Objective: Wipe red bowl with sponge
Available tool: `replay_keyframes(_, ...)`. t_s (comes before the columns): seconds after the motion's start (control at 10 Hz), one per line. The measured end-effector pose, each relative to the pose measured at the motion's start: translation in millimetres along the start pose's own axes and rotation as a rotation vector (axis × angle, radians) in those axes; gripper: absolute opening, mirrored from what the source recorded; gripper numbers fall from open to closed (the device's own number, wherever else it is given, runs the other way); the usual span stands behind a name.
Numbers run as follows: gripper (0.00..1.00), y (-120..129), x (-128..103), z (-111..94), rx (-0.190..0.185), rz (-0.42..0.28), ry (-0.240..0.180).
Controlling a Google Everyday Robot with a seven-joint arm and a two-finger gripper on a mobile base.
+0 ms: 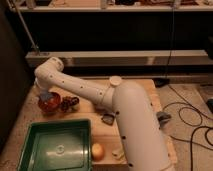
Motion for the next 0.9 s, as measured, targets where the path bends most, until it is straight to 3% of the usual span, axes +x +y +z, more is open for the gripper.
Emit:
replay_keyframes(0.4,0.00,1,-34,25,0.015,0.003,-0.082)
replay_keyframes(0.9,0.00,16,-36,39,-0.024,0.004,-0.095)
